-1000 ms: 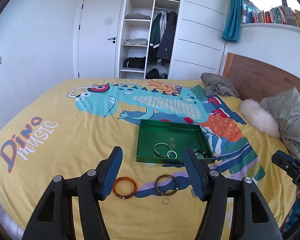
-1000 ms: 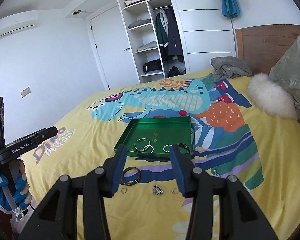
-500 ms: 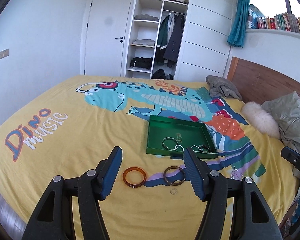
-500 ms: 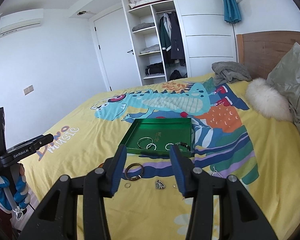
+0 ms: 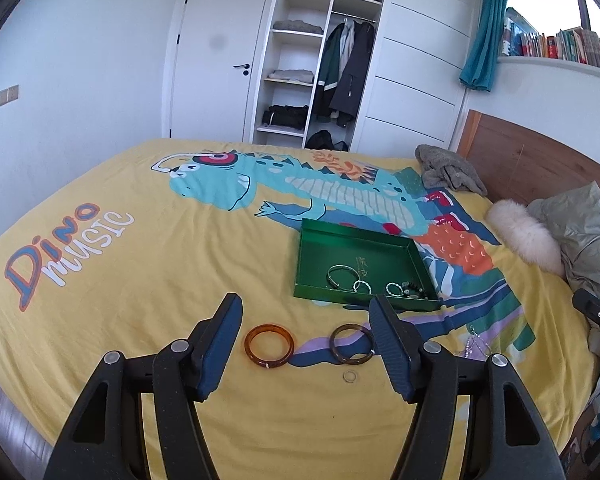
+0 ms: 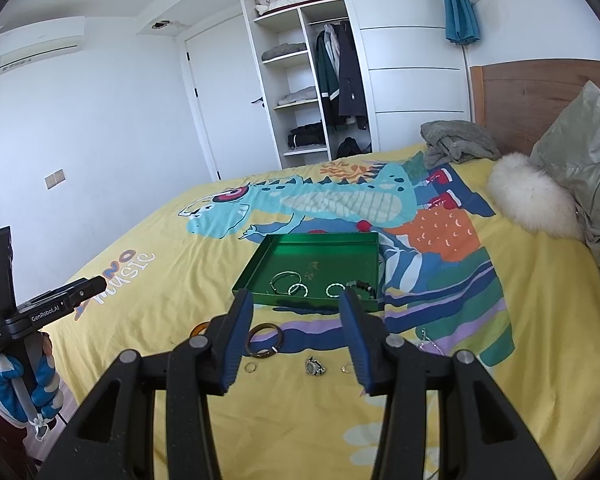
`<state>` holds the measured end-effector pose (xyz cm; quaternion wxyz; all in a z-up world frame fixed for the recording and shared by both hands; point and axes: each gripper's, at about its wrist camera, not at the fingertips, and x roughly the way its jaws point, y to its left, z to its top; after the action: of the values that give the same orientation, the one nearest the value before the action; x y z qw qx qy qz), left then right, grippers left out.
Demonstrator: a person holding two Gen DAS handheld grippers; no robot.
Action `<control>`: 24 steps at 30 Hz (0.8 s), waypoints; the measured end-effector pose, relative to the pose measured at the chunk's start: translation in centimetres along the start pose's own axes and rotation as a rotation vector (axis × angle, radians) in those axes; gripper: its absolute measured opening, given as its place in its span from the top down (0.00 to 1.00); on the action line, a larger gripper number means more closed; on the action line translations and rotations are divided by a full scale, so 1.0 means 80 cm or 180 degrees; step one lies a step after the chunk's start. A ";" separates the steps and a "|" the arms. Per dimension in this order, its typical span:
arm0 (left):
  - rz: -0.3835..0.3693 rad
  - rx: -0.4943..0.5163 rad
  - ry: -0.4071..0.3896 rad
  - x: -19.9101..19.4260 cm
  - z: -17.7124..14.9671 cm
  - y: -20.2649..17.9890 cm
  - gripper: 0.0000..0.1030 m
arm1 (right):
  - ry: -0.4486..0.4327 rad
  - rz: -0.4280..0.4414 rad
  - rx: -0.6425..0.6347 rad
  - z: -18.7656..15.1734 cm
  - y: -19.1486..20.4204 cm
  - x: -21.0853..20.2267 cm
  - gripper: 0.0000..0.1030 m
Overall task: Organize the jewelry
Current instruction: 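Withdraw both open tools from the tray and hold above the bed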
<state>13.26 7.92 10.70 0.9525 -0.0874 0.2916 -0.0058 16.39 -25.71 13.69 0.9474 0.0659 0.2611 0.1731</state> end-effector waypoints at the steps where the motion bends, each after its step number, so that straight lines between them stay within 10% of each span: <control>1: -0.0008 -0.0015 0.0010 0.003 0.000 -0.001 0.37 | 0.0011 -0.0011 0.0000 0.000 -0.002 0.001 0.58; 24: 0.0030 -0.0062 0.0000 -0.018 -0.014 0.023 0.37 | 0.0044 -0.0071 0.0144 -0.008 -0.021 0.006 0.58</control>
<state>11.39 9.69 10.30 0.9517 -0.0953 0.2920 0.0015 16.92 -27.10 12.55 0.9457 0.0832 0.2722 0.1570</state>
